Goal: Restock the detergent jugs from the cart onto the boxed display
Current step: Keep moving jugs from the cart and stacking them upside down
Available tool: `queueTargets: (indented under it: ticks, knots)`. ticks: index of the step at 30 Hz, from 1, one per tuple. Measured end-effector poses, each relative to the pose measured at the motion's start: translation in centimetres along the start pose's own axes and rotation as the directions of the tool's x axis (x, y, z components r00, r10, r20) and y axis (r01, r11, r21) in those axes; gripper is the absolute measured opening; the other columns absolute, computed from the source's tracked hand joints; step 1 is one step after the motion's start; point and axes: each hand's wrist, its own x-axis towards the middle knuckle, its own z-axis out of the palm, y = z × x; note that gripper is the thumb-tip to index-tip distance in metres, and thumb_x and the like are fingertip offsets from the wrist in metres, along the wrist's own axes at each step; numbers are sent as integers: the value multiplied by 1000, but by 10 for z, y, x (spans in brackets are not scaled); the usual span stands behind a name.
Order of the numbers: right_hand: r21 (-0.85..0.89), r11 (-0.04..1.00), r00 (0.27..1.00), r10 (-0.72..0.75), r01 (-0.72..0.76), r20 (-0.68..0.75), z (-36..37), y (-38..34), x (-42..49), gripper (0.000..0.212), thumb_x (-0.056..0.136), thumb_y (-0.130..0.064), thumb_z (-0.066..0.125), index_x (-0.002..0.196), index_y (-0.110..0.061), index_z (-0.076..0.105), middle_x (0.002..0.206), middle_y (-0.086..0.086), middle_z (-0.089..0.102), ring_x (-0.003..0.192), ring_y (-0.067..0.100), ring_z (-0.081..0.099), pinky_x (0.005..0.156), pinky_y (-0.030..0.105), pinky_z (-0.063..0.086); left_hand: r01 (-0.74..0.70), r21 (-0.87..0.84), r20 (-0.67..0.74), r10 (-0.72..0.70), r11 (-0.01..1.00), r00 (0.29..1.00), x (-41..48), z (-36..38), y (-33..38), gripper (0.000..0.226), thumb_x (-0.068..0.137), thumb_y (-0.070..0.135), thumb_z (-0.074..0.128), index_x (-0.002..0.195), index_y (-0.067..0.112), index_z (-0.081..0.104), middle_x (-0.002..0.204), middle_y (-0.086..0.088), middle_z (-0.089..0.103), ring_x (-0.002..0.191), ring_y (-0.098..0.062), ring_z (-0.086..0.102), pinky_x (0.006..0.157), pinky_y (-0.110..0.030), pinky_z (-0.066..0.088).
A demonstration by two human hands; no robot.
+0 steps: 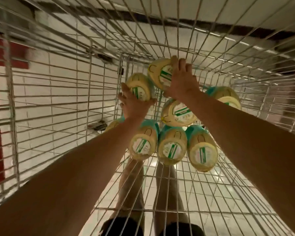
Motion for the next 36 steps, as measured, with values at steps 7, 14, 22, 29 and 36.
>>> queueTargets:
  ticks: [7,14,22,29,36]
  knots:
    - [189,982,999,-1,8,-36,-5,-8,1,131,65,-40,96,162,-14,11,154,15,28,142,44,32,110,58,47,-28,19,1,28,999,1000,20,-48,-10,120,67,41,96,156,23,18,145,-15,37,132,-48,50,105,-57,51]
    - [433,900,979,34,58,-202,-23,-13,-63,127,56,-42,95,155,-17,20,141,13,36,126,38,41,99,54,49,-54,49,-40,56,997,998,-20,-109,-16,127,68,38,96,162,19,13,150,-18,35,134,-51,47,105,-60,50]
    - [553,833,976,95,31,-198,-101,-41,-162,123,55,-47,92,154,-21,23,142,9,36,133,34,38,108,53,45,-68,-15,-61,67,998,996,-118,-192,4,128,67,39,96,162,21,12,148,-20,37,134,-52,46,104,-64,50]
    - [497,867,985,66,23,-162,-160,-46,-277,130,62,-40,97,163,-19,18,156,15,31,146,42,30,116,61,39,-219,42,-31,220,975,975,-228,-252,7,131,65,41,96,164,18,12,145,-20,39,131,-49,49,105,-59,49]
    - [446,889,979,-8,101,-206,-192,-44,-384,130,59,-41,96,162,-23,19,148,7,35,138,34,35,110,57,45,-339,67,5,339,938,941,-306,-297,6,132,63,42,96,163,32,10,145,-14,39,131,-41,51,104,-58,52]
